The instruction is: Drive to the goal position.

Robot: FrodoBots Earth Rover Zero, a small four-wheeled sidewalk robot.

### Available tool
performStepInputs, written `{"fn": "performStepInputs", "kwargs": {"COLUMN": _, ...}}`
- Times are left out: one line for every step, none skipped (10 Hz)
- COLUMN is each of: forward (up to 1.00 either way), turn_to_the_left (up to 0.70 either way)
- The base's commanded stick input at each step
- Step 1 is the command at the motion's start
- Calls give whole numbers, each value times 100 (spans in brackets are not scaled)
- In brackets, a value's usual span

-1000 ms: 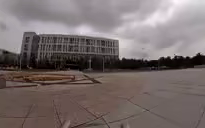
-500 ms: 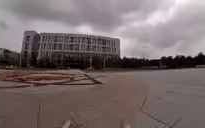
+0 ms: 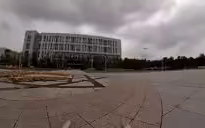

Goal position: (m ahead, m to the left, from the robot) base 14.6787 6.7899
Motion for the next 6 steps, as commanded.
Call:
{"fn": "performStepInputs", "kwargs": {"forward": 100, "turn_to_the_left": -8}}
{"fn": "performStepInputs", "kwargs": {"forward": 100, "turn_to_the_left": -10}}
{"fn": "performStepInputs", "kwargs": {"forward": 100, "turn_to_the_left": -9}}
{"fn": "performStepInputs", "kwargs": {"forward": 100, "turn_to_the_left": 0}}
{"fn": "performStepInputs", "kwargs": {"forward": 100, "turn_to_the_left": -4}}
{"fn": "performStepInputs", "kwargs": {"forward": 100, "turn_to_the_left": -30}}
